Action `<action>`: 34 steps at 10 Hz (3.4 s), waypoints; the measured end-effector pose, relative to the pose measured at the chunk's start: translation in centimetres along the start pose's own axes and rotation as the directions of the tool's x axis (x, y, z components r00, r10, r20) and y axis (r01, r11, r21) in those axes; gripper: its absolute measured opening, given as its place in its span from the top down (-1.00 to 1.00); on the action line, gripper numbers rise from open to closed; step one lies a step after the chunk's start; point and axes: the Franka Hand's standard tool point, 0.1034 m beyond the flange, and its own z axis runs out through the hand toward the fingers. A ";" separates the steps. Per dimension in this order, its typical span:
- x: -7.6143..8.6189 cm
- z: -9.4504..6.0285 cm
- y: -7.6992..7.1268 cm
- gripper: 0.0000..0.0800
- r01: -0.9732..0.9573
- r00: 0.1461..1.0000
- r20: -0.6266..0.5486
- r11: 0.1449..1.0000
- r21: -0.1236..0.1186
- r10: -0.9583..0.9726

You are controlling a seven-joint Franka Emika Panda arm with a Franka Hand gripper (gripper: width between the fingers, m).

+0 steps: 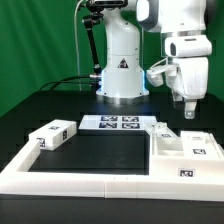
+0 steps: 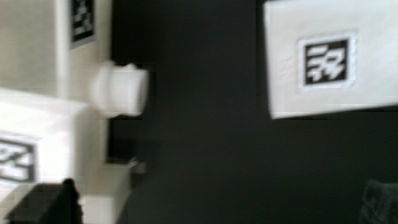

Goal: Assemble cabinet

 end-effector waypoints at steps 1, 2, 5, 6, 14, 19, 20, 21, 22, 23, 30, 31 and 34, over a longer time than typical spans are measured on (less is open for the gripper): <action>-0.1 0.0 -0.4 -0.99 0.013 1.000 0.003 1.000 0.005 -0.013; -0.2 0.1 -0.4 -0.99 0.010 1.000 0.002 1.000 0.006 -0.010; -0.5 0.1 -0.7 -0.99 0.062 0.998 0.002 0.998 0.002 -0.062; -1.2 0.3 -1.7 -0.99 0.110 0.994 0.001 0.994 0.001 -0.110; -2.6 3.4 -6.6 -0.99 0.206 0.978 -0.039 0.977 0.044 -0.205; -2.3 5.1 -7.5 -0.69 0.191 0.980 -0.066 0.980 0.051 -0.188; -2.4 5.4 -7.8 -0.35 0.188 0.981 -0.068 0.981 0.058 -0.184; -2.4 5.6 -7.9 0.02 0.184 0.981 -0.070 0.981 0.062 -0.179; -2.4 5.6 -7.9 0.02 0.181 0.982 -0.070 0.981 0.063 -0.177; -2.4 5.6 -7.9 0.65 0.177 0.983 -0.069 0.982 0.063 -0.172; -2.6 5.4 -7.8 0.83 0.150 0.987 -0.065 0.987 0.065 -0.146; -3.1 4.6 -7.5 0.83 0.086 0.995 -0.049 0.995 0.059 -0.083; -4.0 2.8 -7.2 0.83 -0.093 0.996 0.007 0.991 0.098 0.093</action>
Offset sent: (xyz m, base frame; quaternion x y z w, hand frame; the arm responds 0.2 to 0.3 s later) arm 0.0000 0.0000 0.0000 0.0000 0.0000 0.0000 1.0000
